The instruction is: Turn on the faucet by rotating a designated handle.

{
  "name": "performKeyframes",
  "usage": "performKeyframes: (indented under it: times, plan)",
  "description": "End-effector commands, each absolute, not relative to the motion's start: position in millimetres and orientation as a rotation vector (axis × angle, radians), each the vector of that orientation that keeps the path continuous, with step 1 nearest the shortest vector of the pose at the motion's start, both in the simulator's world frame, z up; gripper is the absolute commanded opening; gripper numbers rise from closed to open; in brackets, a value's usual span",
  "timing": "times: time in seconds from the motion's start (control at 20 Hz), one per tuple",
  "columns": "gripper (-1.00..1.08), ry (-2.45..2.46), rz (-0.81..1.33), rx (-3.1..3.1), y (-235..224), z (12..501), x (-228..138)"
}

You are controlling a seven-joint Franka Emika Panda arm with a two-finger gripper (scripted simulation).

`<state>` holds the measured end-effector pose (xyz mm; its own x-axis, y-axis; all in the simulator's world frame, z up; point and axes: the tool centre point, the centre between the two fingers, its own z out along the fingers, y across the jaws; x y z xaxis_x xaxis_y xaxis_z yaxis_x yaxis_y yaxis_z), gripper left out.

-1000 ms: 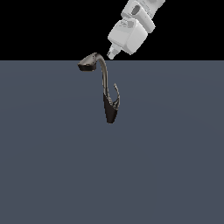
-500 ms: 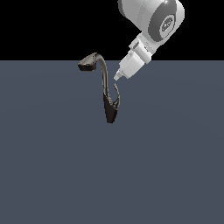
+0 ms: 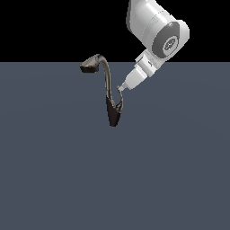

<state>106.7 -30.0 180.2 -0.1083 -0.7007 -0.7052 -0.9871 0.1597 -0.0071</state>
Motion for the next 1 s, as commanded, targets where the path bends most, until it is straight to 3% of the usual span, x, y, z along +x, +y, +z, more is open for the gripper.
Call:
performKeyframes:
  times: [0.0, 0.95]
  plan:
    - [-1.0, 1.88, 0.655, -1.588, -30.6, 178.2, 107.8]
    - [-1.0, 1.88, 0.655, -1.588, -14.5, 187.4, 69.6]
